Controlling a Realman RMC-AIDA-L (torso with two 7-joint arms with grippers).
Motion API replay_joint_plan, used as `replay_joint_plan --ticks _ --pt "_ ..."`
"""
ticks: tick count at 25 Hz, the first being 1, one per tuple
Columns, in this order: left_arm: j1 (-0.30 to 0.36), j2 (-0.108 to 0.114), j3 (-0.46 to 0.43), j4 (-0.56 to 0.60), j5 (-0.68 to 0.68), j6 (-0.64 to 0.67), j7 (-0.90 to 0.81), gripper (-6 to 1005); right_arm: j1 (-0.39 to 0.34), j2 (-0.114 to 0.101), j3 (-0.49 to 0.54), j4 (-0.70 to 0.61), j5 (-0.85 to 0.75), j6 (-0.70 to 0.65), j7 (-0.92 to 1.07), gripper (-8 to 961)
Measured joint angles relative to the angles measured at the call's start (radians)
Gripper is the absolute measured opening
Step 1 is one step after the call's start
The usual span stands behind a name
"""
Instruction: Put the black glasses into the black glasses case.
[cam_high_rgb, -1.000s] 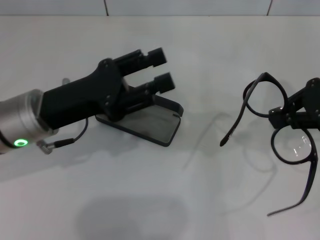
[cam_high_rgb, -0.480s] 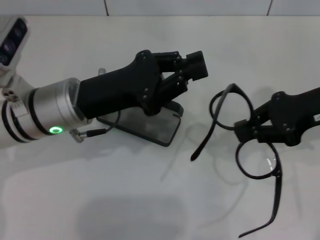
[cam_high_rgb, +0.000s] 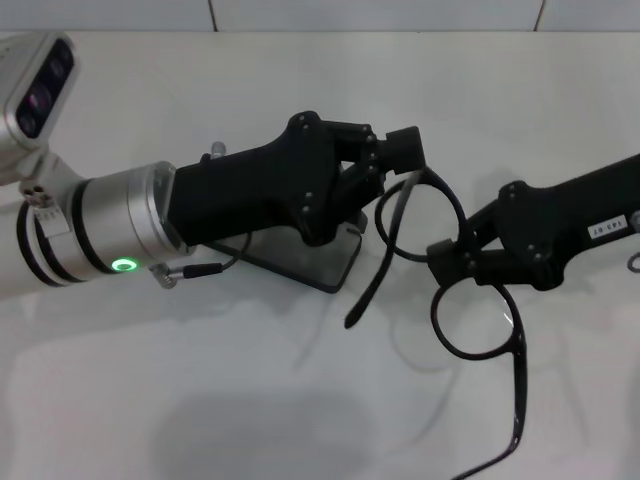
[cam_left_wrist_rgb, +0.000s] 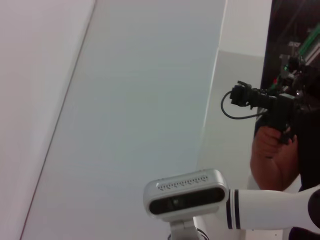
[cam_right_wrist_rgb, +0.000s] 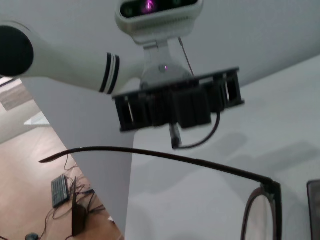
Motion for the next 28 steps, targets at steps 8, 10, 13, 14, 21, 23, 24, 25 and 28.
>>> replay_joint_plan --ticks 8,10,13,14,21,23,24,25,28 --pt "-0.001 -0.002 -0.004 -0.004 -0.008 -0.028 0.007 0 0.025 0.001 -0.009 0.011 0.062 0.001 -0.006 111" --pt "-0.003 -0.002 -0.005 -0.009 -0.018 -0.034 0.008 0 0.031 0.001 -0.010 0.014 0.070 0.001 -0.006 111" --pt "-0.004 -0.002 -0.003 -0.010 -0.023 -0.039 0.009 0 0.037 0.000 -0.009 0.015 0.076 0.002 -0.006 111" --pt "-0.004 -0.002 -0.003 -0.011 -0.023 -0.039 0.011 0 0.038 -0.001 -0.007 0.016 0.076 0.002 -0.005 111" --pt "-0.004 -0.004 -0.001 -0.023 -0.024 -0.046 0.031 0 0.043 -0.004 0.000 0.016 0.101 0.005 -0.001 110" --pt "-0.004 -0.004 0.000 -0.024 -0.024 -0.048 0.032 0 0.044 -0.005 0.001 0.016 0.110 0.007 0.000 110" --pt "-0.004 -0.004 0.000 -0.024 -0.024 -0.048 0.033 0 0.044 -0.005 0.001 0.016 0.113 0.007 0.000 110" --pt "-0.004 -0.004 0.000 -0.024 -0.024 -0.049 0.034 0 0.044 -0.005 0.001 0.016 0.114 0.008 0.001 110" --pt "-0.004 -0.004 0.000 -0.024 -0.024 -0.049 0.034 0 0.046 -0.005 0.001 0.016 0.116 0.008 0.001 110"
